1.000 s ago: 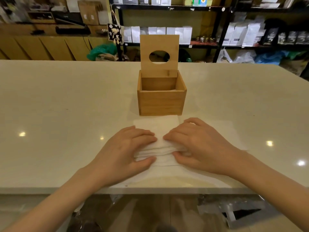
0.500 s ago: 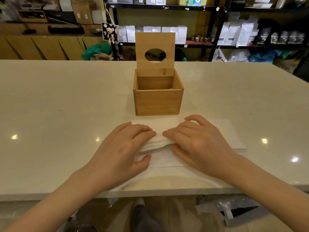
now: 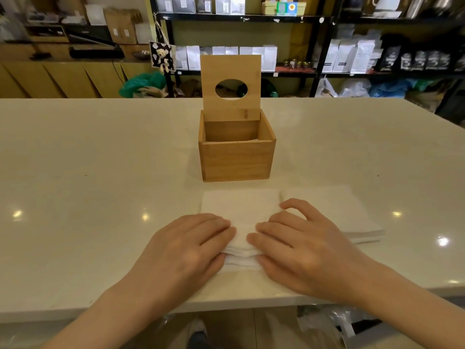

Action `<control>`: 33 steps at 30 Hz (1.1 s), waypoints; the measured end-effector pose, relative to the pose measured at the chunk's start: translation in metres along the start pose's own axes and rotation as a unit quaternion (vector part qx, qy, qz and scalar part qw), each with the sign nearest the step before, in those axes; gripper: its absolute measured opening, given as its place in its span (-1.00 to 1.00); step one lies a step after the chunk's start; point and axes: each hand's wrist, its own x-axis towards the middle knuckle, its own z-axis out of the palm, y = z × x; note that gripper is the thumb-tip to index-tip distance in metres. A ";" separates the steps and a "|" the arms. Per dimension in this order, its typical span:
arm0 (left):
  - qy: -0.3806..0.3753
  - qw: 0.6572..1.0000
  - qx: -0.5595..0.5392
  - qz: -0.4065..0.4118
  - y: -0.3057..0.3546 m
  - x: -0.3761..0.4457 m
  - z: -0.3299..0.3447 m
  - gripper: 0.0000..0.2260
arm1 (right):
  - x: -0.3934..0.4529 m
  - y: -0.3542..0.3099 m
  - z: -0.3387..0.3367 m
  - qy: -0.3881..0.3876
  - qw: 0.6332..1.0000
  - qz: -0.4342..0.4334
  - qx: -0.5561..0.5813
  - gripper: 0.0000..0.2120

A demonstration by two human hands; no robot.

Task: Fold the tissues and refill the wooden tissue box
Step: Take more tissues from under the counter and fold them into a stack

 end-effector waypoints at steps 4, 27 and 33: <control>-0.012 0.999 0.017 0.029 0.000 0.001 -0.003 -0.70 | 0.000 0.002 -0.004 -0.035 0.999 -0.001 0.013 -0.74; -0.275 0.915 -0.216 -0.202 -0.058 0.068 -0.023 -0.44 | 0.069 0.069 -0.021 -0.323 0.880 0.200 0.286 -0.47; -0.362 0.885 -0.210 -0.201 -0.056 0.083 -0.020 -0.53 | 0.087 0.066 -0.015 -0.416 0.843 0.185 0.287 -0.48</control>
